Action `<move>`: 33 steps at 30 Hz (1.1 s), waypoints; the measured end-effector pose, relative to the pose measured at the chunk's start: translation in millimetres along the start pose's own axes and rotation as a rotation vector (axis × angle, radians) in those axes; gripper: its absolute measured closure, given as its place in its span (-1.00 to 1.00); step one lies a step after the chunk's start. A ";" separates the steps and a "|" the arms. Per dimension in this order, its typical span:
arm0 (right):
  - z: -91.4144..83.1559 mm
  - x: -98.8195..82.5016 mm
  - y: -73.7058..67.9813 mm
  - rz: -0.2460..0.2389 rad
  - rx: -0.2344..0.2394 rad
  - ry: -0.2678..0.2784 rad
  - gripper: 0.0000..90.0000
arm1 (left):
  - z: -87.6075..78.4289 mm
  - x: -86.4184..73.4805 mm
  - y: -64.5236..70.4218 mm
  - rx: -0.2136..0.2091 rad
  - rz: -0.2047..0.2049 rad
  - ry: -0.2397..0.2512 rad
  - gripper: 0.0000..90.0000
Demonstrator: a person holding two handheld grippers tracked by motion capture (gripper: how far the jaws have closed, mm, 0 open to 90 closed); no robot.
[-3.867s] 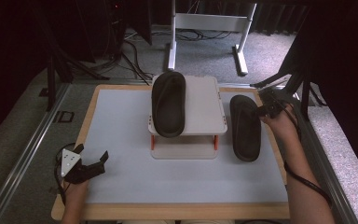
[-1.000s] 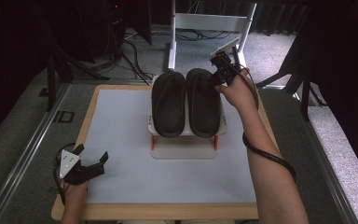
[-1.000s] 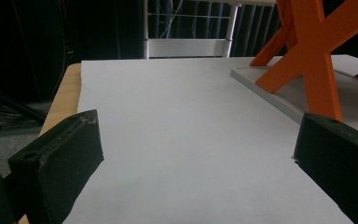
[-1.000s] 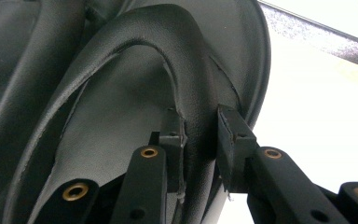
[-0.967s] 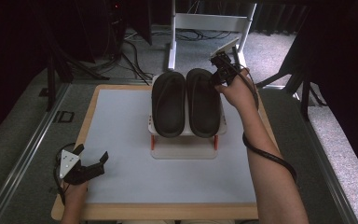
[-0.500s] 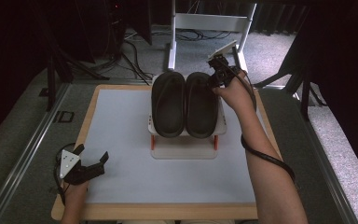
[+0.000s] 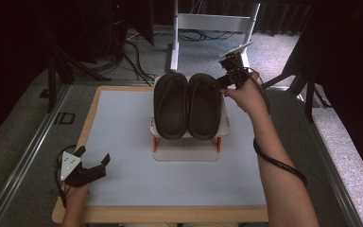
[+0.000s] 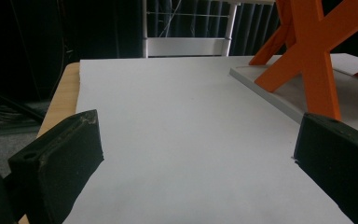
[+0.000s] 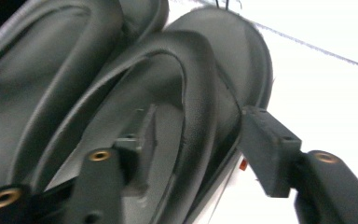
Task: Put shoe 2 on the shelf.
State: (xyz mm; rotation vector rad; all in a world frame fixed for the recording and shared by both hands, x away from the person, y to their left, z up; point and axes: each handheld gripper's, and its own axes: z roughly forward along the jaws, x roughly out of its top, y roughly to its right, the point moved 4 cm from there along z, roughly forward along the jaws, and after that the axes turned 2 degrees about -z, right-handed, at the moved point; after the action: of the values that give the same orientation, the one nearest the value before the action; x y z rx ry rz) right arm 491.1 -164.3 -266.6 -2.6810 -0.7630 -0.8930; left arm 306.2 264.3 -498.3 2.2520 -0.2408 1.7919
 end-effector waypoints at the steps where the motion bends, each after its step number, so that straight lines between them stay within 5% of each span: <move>1: 0.0 0.0 0.0 0.000 0.000 0.000 -0.05 | 0.0 0.0 0.0 0.000 0.000 0.000 -0.98; 11: -22.5 -20.8 13.0 -0.017 0.007 0.053 -0.53 | 0.3 0.0 0.0 0.000 -0.003 -0.003 -0.98; 20: -38.6 -51.1 31.9 -0.061 -0.001 0.137 -0.58 | 0.6 0.0 0.1 -0.001 -0.002 -0.004 -0.98; 33: -37.7 -96.7 62.0 -0.022 -0.028 0.181 -0.59 | 0.7 0.0 0.1 -0.004 -0.002 -0.007 -0.98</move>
State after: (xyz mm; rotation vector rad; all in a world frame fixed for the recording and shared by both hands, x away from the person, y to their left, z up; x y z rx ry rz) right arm 439.7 -269.2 -297.8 -2.5751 -0.7455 -1.1413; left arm 306.8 264.1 -498.5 2.2547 -0.2431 1.7809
